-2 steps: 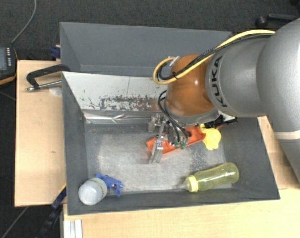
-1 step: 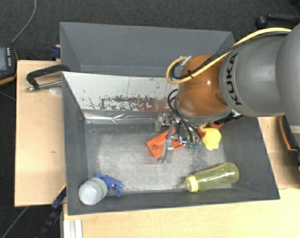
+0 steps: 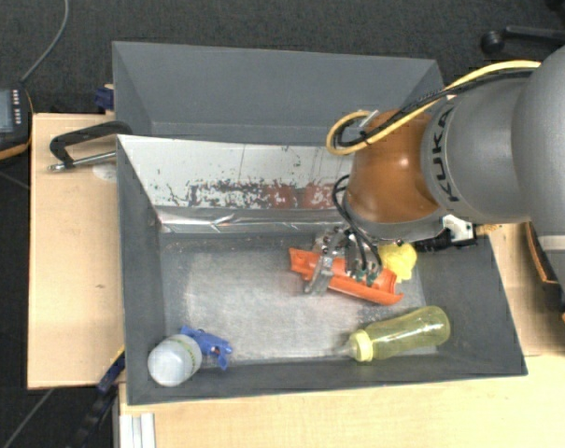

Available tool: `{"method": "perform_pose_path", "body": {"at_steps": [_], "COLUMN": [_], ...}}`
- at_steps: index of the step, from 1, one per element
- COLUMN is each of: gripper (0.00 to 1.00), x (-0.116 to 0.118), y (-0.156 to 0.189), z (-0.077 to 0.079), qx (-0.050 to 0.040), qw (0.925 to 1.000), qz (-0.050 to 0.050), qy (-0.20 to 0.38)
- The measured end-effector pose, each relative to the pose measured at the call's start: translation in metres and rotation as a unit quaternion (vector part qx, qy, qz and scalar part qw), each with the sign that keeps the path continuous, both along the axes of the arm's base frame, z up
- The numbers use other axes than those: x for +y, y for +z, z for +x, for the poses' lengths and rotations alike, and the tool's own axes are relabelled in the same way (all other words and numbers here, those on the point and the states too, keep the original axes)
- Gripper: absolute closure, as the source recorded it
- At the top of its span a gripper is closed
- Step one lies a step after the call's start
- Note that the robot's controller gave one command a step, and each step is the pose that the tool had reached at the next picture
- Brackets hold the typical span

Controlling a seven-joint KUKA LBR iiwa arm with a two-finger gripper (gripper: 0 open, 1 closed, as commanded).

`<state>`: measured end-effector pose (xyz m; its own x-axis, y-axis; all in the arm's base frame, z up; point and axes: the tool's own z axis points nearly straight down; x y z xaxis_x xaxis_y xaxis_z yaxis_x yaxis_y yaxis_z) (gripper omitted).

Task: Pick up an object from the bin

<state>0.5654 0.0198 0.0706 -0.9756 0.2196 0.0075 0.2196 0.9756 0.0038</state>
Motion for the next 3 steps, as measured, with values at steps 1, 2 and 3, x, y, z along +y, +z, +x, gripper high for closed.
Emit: {"method": "perform_pose_path", "body": {"at_steps": [1, 2, 3], "gripper": [1.00, 1.00, 1.00], "x": [0.000, 0.000, -0.002], "y": [0.000, 0.041, 0.066], "z": [0.000, 0.000, 0.008], "qx": [0.0000, 0.0025, -0.0068], "qw": [1.0000, 1.0000, 1.0000], "qz": [0.000, 0.000, 0.000], "qy": [0.000, 0.007, 0.006]}}
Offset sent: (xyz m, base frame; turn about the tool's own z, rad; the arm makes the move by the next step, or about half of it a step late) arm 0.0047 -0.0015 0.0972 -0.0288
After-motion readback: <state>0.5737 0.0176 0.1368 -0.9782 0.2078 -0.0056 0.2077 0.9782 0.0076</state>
